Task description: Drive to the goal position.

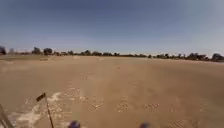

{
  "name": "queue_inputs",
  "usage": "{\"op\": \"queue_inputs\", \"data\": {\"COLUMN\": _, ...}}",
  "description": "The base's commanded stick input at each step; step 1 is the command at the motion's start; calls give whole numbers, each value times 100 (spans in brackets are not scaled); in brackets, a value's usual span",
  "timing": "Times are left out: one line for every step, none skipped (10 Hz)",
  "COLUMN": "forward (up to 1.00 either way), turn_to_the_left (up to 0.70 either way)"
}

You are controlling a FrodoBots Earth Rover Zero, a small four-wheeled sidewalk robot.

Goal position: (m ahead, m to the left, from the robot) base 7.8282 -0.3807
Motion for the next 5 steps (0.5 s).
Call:
{"op": "queue_inputs", "data": {"forward": 70, "turn_to_the_left": 0}}
{"op": "queue_inputs", "data": {"forward": 70, "turn_to_the_left": 0}}
{"op": "queue_inputs", "data": {"forward": 70, "turn_to_the_left": 0}}
{"op": "queue_inputs", "data": {"forward": 70, "turn_to_the_left": 0}}
{"op": "queue_inputs", "data": {"forward": 70, "turn_to_the_left": 0}}
